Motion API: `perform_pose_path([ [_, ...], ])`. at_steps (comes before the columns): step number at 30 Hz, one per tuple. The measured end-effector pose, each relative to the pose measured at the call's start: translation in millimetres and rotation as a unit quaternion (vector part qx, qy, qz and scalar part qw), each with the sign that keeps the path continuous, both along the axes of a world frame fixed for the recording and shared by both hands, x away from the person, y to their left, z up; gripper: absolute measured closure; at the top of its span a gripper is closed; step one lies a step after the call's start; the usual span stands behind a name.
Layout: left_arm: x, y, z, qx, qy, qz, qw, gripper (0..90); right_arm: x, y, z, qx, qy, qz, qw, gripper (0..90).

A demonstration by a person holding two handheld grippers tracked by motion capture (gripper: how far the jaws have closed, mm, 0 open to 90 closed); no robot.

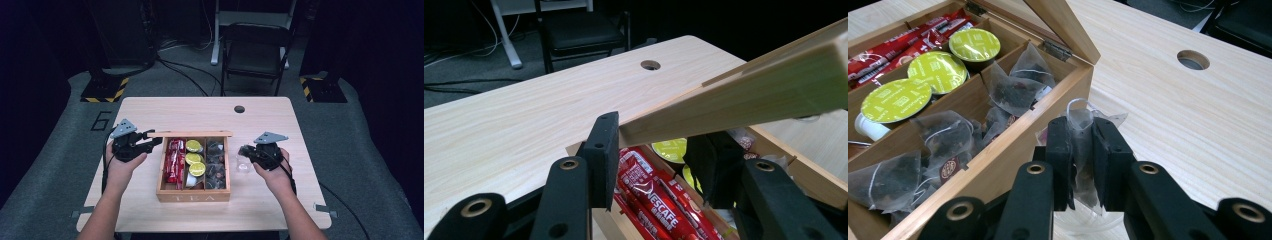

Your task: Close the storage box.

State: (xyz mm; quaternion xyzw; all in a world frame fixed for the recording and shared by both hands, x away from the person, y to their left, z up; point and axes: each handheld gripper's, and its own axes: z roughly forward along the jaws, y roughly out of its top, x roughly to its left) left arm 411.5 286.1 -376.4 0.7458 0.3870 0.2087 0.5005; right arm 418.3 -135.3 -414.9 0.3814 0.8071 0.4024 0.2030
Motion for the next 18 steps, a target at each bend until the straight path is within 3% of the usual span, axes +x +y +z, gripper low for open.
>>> perform_pose_path([
  [18,-0.1,0.0,-0.1,0.0,0.0,0.0,1.0,57.0,8.5,1.1,-12.5,-0.014,0.013,-0.003,0.9998,78.6],
])
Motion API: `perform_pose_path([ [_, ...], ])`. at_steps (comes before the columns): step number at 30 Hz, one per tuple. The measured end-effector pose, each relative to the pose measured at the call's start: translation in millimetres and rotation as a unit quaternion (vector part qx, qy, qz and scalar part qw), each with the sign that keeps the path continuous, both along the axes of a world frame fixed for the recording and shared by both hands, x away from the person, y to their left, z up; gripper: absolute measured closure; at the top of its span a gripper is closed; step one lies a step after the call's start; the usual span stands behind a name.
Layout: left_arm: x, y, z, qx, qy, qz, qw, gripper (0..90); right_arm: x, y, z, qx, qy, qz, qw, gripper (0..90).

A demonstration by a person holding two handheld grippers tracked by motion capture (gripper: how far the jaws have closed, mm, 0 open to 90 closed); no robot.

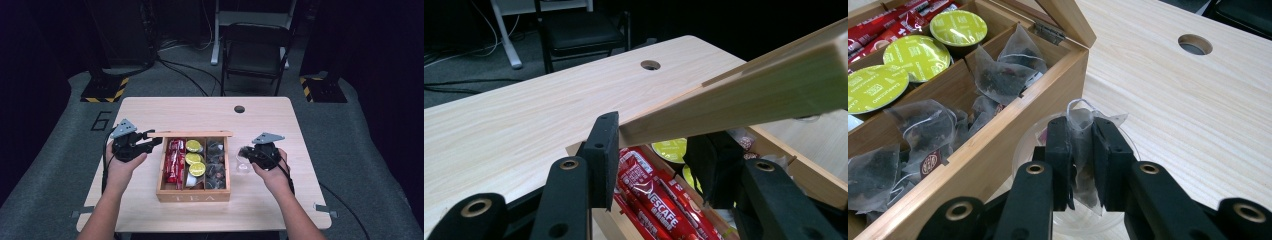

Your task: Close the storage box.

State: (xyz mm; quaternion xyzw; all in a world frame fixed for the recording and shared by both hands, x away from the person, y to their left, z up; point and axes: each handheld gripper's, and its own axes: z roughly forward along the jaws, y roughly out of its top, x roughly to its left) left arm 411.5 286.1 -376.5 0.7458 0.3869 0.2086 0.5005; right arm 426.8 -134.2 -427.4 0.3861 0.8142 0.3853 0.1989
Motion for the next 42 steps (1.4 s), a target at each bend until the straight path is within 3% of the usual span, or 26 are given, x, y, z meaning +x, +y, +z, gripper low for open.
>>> perform_pose_path([
  [18,0.0,-0.3,-0.2,-0.001,-0.001,0.001,1.0,57.0,-0.6,1.6,-1.5,-0.008,0.007,-0.003,0.9999,70.9],
  [23,-0.1,-0.3,-0.2,-0.001,-0.001,0.001,1.0,57.0,-3.9,0.3,6.2,0.0,0.002,-0.004,1.0,66.9],
  [31,-0.2,-0.4,-0.2,-0.001,-0.001,0.001,1.0,57.0,-9.1,10.7,25.8,0.007,-0.031,0.012,0.9994,62.3],
  [42,-0.3,-0.5,0.0,0.0,0.0,0.001,1.0,57.0,-9.4,23.6,45.7,0.019,-0.043,0.034,0.9983,57.4],
])
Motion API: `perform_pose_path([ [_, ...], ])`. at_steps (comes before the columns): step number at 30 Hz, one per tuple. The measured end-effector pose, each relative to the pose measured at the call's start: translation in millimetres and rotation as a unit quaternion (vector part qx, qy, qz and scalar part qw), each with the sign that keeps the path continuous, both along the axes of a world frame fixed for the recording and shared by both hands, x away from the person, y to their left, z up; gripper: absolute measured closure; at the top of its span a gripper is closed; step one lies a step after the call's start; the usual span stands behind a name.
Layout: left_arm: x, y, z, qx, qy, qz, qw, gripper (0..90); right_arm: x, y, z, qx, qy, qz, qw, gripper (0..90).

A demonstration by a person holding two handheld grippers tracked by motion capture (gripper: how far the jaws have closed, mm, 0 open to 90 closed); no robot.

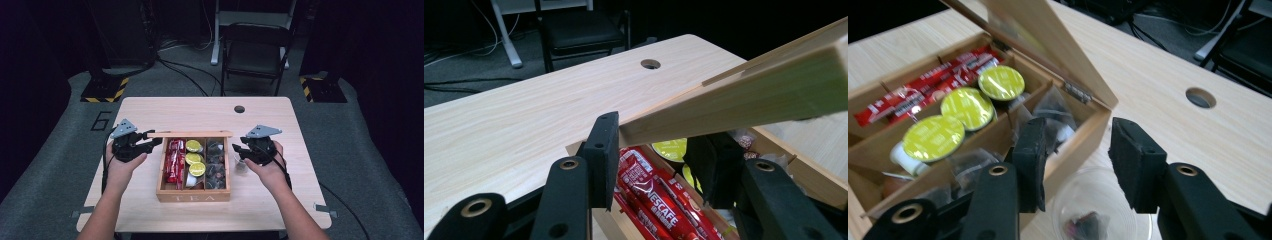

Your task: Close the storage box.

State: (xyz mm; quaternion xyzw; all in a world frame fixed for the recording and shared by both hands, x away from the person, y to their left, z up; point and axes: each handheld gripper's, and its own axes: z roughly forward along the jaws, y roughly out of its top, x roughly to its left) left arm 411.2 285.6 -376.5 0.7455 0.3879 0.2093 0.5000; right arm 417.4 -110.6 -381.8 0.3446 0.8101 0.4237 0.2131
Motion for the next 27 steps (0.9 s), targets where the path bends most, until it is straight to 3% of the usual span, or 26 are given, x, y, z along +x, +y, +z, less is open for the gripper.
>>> perform_pose_path([
  [10,-0.3,-0.2,0.0,0.002,0.0,0.0,1.0,57.0,1.2,10.9,17.8,0.006,-0.011,0.011,0.9999,55.8],
  [27,-0.4,-0.2,0.4,0.004,0.002,-0.001,1.0,57.0,0.1,27.0,26.8,0.013,-0.032,0.026,0.9991,54.7],
])
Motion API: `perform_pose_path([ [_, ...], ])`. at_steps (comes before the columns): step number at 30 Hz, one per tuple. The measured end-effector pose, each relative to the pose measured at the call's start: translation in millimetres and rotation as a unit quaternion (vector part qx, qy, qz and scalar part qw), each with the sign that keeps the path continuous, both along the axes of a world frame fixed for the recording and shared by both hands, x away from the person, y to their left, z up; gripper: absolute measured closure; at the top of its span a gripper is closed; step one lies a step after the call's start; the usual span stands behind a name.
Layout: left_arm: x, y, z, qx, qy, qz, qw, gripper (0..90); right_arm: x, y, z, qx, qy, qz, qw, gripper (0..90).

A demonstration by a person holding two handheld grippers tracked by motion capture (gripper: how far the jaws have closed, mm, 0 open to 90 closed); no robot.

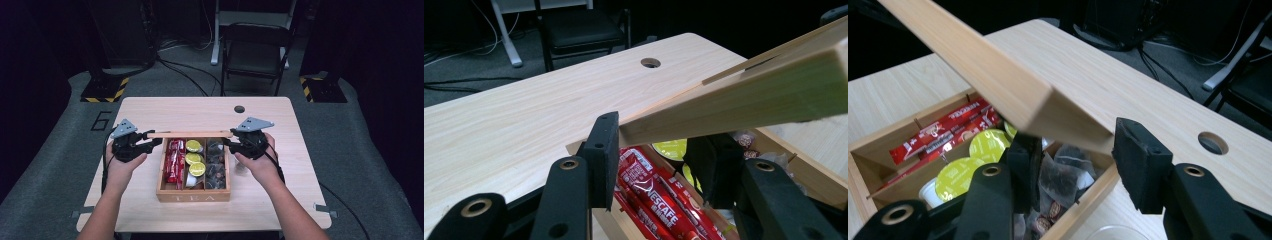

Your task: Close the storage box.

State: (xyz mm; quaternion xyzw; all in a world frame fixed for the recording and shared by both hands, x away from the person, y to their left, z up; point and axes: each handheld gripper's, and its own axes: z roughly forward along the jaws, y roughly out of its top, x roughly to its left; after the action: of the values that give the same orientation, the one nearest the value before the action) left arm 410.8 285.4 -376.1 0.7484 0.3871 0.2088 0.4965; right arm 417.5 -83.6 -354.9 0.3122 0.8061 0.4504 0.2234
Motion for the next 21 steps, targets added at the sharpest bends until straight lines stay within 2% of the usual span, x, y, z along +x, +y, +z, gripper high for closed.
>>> perform_pose_path([
  [11,-4.7,0.2,4.6,-0.004,-0.008,-0.003,1.0,55.6,0.5,1.8,4.7,-0.003,-0.002,-0.001,1.0,56.3],
  [17,-11.3,-0.8,11.1,0.0,-0.02,-0.003,0.9998,55.0,0.5,2.2,5.5,-0.002,0.0,-0.002,1.0,56.0],
  [21,-15.6,-0.6,13.6,0.004,-0.021,-0.006,0.9998,55.0,-2.2,2.4,6.4,-0.004,-0.005,0.002,1.0,54.8],
])
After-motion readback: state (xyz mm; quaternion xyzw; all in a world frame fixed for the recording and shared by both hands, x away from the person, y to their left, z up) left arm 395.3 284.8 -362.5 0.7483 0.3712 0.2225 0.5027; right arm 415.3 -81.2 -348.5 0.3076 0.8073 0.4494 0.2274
